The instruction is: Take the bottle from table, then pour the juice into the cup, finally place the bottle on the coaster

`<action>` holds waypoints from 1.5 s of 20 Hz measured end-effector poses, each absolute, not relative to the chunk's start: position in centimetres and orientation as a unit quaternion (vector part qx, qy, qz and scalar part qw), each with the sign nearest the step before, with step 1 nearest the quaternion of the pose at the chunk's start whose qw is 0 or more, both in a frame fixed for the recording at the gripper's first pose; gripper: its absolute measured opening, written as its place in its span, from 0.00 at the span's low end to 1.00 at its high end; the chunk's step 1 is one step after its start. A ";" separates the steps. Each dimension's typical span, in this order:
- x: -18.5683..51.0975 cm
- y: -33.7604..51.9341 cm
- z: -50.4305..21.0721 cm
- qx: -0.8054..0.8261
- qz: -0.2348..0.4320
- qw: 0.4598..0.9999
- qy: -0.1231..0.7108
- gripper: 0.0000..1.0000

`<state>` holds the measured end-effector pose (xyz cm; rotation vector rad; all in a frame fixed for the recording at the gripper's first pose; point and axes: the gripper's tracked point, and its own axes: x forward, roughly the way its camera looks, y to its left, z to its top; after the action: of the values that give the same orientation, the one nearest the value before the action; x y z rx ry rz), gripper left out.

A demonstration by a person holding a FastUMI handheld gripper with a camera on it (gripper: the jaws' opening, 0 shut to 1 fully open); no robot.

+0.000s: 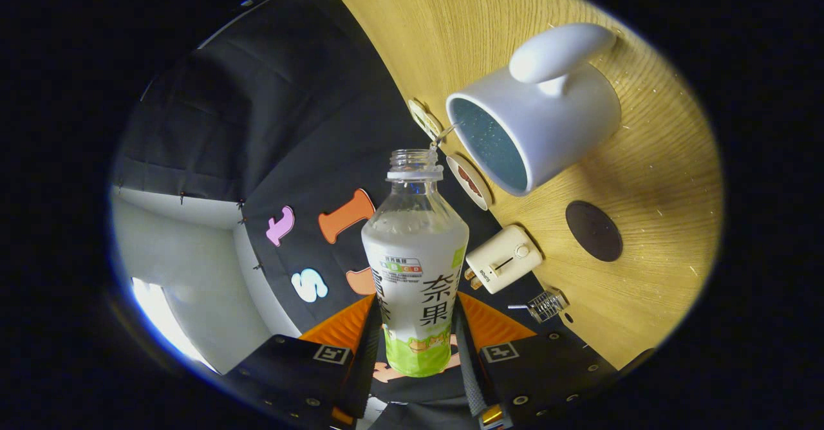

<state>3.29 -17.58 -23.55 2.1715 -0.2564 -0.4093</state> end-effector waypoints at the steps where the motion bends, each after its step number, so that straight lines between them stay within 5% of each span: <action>1: 3.3 -17.5 -23.6 0.876 -0.165 0.441 -0.100 0.59; 30: 1.8 -17.8 -22.7 0.909 -0.164 0.360 -0.130 0.59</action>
<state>1.82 -17.80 -22.66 2.3445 -0.3356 -0.4226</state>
